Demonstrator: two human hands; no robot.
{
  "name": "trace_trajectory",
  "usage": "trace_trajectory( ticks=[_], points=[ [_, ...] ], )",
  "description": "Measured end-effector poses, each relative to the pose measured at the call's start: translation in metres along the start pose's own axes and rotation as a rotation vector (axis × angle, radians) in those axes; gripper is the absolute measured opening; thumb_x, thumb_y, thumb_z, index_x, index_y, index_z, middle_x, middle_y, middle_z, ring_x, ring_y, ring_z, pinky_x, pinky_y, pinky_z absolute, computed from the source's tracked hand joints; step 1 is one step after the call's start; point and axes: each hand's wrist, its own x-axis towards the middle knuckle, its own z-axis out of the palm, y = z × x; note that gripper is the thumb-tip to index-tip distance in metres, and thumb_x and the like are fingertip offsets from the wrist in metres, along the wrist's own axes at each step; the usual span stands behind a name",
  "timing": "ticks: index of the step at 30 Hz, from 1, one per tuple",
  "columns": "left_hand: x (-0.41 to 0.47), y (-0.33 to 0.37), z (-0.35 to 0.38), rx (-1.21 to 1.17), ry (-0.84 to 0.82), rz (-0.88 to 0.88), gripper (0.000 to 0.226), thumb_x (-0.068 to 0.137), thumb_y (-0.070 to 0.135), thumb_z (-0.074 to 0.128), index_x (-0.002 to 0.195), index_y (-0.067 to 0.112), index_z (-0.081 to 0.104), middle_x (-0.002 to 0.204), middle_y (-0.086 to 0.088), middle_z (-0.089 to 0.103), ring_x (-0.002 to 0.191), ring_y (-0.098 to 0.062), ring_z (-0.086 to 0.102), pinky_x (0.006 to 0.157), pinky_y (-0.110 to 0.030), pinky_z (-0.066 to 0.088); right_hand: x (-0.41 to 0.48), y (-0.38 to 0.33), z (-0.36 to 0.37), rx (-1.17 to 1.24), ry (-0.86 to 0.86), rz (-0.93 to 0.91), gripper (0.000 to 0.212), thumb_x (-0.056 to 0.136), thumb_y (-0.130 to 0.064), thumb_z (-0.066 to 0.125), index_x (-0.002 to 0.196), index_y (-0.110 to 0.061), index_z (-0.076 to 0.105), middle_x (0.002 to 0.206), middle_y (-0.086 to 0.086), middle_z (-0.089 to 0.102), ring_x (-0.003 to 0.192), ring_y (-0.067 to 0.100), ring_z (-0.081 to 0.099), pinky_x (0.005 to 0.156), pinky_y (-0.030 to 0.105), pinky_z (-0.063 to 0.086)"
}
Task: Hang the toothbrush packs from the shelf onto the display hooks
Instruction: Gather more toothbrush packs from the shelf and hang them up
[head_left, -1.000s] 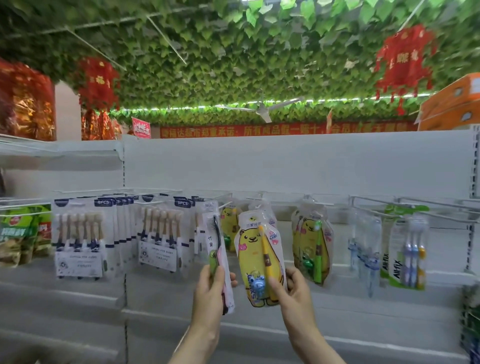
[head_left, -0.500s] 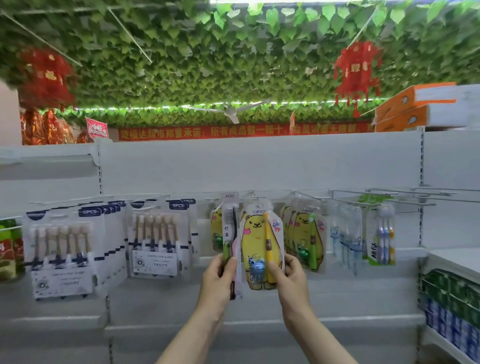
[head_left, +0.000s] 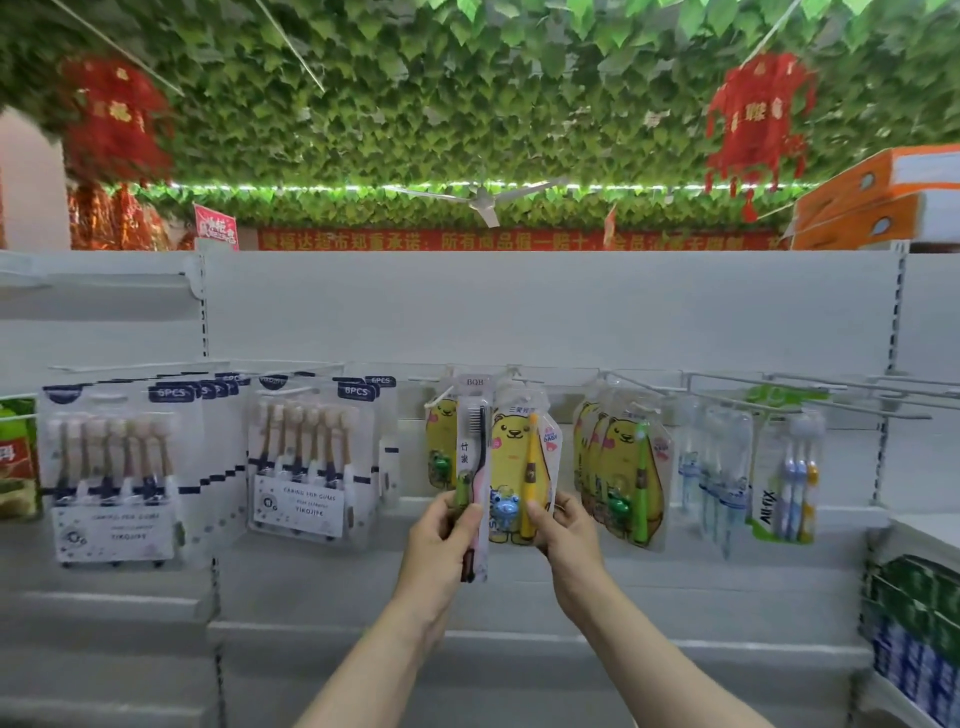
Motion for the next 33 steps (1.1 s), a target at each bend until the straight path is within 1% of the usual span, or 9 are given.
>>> trace_trajectory(
  ticks=[4, 7, 10, 19, 24, 26, 28, 30, 33],
  points=[
    [0.009, -0.01, 0.001, 0.003, 0.013, 0.007, 0.016, 0.098, 0.025, 0.058, 0.11, 0.02, 0.066, 0.103, 0.003, 0.075, 0.105, -0.018, 0.067, 0.095, -0.038, 0.053, 0.02, 0.01, 0.0, -0.004, -0.024, 0.009, 0.043, 0.088, -0.018, 0.073, 0.126, -0.006, 0.056, 0.108, 0.013, 0.075, 0.1, 0.029, 0.071, 0.081, 0.04, 0.057],
    [0.011, -0.017, 0.003, 0.012, 0.022, 0.01, 0.016, 0.098, 0.025, 0.058, 0.111, 0.019, 0.066, 0.101, 0.004, 0.075, 0.102, -0.015, 0.067, 0.093, -0.033, 0.053, 0.029, 0.014, -0.001, -0.001, -0.03, 0.002, 0.057, 0.079, -0.028, 0.078, 0.126, -0.004, 0.056, 0.11, 0.015, 0.074, 0.105, 0.033, 0.069, 0.094, 0.05, 0.055],
    [0.013, -0.021, 0.006, 0.006, 0.053, 0.014, 0.016, 0.098, 0.022, 0.058, 0.111, 0.019, 0.067, 0.101, 0.005, 0.075, 0.101, -0.012, 0.068, 0.091, -0.029, 0.052, 0.037, 0.017, -0.004, -0.006, -0.042, 0.002, 0.045, 0.086, -0.02, 0.075, 0.124, -0.004, 0.057, 0.11, 0.016, 0.073, 0.106, 0.035, 0.069, 0.095, 0.052, 0.054],
    [0.01, -0.028, 0.015, 0.005, 0.111, -0.002, 0.018, 0.098, 0.024, 0.058, 0.114, 0.023, 0.066, 0.105, 0.005, 0.074, 0.101, -0.01, 0.068, 0.086, -0.026, 0.052, 0.051, 0.024, -0.011, 0.01, -0.086, 0.016, 0.038, 0.09, -0.017, 0.072, 0.124, -0.007, 0.059, 0.106, 0.011, 0.076, 0.101, 0.029, 0.071, 0.089, 0.044, 0.057],
    [-0.004, -0.03, 0.016, 0.0, 0.148, 0.001, 0.014, 0.098, 0.019, 0.059, 0.109, 0.021, 0.067, 0.097, 0.005, 0.075, 0.094, -0.009, 0.067, 0.085, -0.024, 0.052, 0.035, 0.025, -0.014, -0.025, -0.084, 0.043, 0.045, 0.089, -0.026, 0.073, 0.13, -0.014, 0.057, 0.112, 0.005, 0.074, 0.104, 0.02, 0.069, 0.079, 0.03, 0.053],
    [-0.017, -0.033, 0.018, 0.003, 0.155, -0.008, 0.012, 0.098, 0.019, 0.059, 0.107, 0.018, 0.067, 0.091, 0.005, 0.073, 0.09, -0.009, 0.065, 0.082, -0.023, 0.051, 0.019, 0.025, -0.016, -0.095, -0.053, 0.027, 0.049, 0.089, -0.029, 0.074, 0.132, -0.017, 0.053, 0.121, 0.001, 0.067, 0.112, 0.015, 0.063, 0.086, 0.028, 0.049],
    [-0.029, -0.034, 0.018, -0.005, 0.149, -0.022, 0.012, 0.098, 0.019, 0.059, 0.106, 0.017, 0.067, 0.089, 0.004, 0.072, 0.088, -0.01, 0.064, 0.079, -0.022, 0.05, -0.001, 0.021, -0.017, -0.191, 0.028, -0.022, 0.053, 0.089, -0.032, 0.074, 0.134, -0.018, 0.05, 0.127, -0.004, 0.059, 0.119, 0.013, 0.055, 0.1, 0.031, 0.045],
    [-0.04, -0.034, 0.018, -0.011, 0.146, -0.041, 0.012, 0.097, 0.02, 0.059, 0.106, 0.018, 0.067, 0.09, 0.003, 0.073, 0.09, -0.012, 0.065, 0.083, -0.026, 0.051, -0.022, 0.01, -0.015, -0.268, 0.074, -0.079, 0.052, 0.09, -0.035, 0.073, 0.134, -0.018, 0.052, 0.129, -0.006, 0.056, 0.122, 0.011, 0.051, 0.107, 0.033, 0.041],
    [-0.062, -0.031, 0.022, -0.015, 0.13, -0.048, 0.011, 0.097, 0.02, 0.06, 0.104, 0.018, 0.067, 0.09, 0.001, 0.073, 0.089, -0.012, 0.065, 0.082, -0.027, 0.049, -0.053, -0.021, -0.012, -0.233, -0.019, -0.134, 0.031, 0.092, -0.033, 0.07, 0.12, -0.021, 0.063, 0.119, -0.007, 0.067, 0.114, 0.007, 0.061, 0.102, 0.031, 0.049]
  ],
)
